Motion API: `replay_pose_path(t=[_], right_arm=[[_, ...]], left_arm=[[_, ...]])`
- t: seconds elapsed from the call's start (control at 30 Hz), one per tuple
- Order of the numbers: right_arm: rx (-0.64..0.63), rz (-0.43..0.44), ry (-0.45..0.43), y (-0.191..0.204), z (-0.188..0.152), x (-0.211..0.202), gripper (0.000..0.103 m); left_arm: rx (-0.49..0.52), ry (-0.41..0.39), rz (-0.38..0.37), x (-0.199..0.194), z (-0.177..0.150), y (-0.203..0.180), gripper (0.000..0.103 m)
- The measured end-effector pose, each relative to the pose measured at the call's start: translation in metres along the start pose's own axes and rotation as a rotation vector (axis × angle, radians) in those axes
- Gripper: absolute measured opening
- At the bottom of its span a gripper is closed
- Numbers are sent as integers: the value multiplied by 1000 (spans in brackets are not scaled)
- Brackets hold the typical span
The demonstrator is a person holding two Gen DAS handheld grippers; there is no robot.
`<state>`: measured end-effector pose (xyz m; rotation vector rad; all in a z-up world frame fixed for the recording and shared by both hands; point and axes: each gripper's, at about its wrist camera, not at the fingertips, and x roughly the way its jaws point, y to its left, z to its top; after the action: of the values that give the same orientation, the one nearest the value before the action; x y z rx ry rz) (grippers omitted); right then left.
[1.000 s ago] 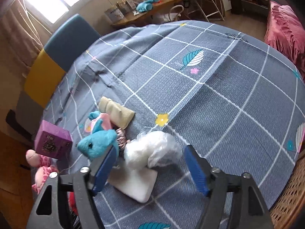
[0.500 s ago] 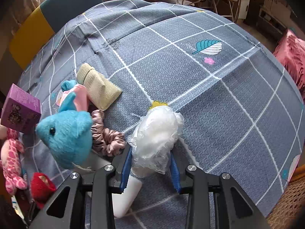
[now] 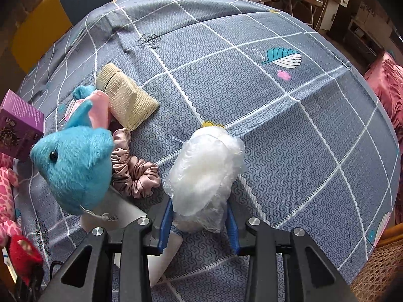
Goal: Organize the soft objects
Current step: 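Release the red hat into the gold tray with the left gripper while the right holds the bag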
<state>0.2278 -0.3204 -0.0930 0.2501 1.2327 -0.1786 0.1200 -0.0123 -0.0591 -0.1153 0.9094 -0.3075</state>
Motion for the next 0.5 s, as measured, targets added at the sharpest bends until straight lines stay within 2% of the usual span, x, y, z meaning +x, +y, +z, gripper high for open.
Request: replay_pose_path(t=[0.13,0.3,0.5], right_arm=[[-36,-29,-16,9,2,2,36],[-94,-74,-37,20,2,5,36],[-127,-97,-48,25,-3,2,35]], left_arm=[[-42,-25,8,-27,-1,8,22],[-86,-74,73,-68,-3,26,22],[-188,-134,166,-120,-14,75,22]])
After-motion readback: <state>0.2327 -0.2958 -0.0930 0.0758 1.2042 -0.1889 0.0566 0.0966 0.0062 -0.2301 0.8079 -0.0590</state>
